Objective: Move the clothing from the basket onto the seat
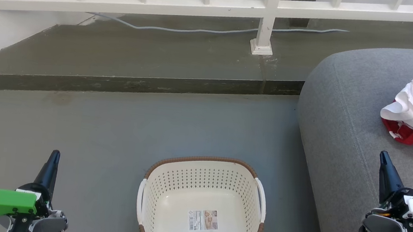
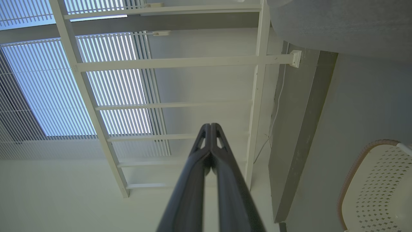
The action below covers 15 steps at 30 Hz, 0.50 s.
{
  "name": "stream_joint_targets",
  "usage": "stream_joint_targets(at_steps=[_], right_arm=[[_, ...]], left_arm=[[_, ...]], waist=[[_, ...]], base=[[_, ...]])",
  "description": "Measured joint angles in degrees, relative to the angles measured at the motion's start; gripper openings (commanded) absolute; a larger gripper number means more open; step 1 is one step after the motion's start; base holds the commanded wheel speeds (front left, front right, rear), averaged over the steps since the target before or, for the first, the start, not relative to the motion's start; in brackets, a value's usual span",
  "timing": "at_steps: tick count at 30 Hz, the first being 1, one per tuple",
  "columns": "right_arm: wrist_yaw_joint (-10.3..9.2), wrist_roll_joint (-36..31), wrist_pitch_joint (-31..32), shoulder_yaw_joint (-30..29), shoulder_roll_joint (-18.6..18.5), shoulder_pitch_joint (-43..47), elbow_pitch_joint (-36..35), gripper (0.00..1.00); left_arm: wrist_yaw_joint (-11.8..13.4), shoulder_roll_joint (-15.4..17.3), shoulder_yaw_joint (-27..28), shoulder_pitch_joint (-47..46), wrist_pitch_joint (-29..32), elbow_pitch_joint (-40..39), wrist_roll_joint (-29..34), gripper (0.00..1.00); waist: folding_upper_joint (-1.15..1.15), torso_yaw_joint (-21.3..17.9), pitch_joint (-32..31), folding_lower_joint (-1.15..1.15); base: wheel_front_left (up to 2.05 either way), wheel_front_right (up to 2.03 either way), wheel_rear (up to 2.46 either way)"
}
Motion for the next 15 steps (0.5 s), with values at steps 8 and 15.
stream_joint_targets(at_steps=[8,15], right_arm=[[0.00,0.00,0.00,-0.02,0.01,0.00,0.00,0.00],[0.00,0.00,0.00,-0.04,0.01,0.00,0.00,0.00]], left_arm=[[-0.10,-0.02,0.03,-0.01,0.01,0.03,0.00,0.00],[-0.10,-0.03,0.11,-0.02,0.13,0.05,0.00,0.00]], waist=[[0.00,0.00,0.00,0.00],[0.00,0.00,0.00,0.00]], base=[[0.00,0.00,0.00],[0.00,0.00,0.00]])
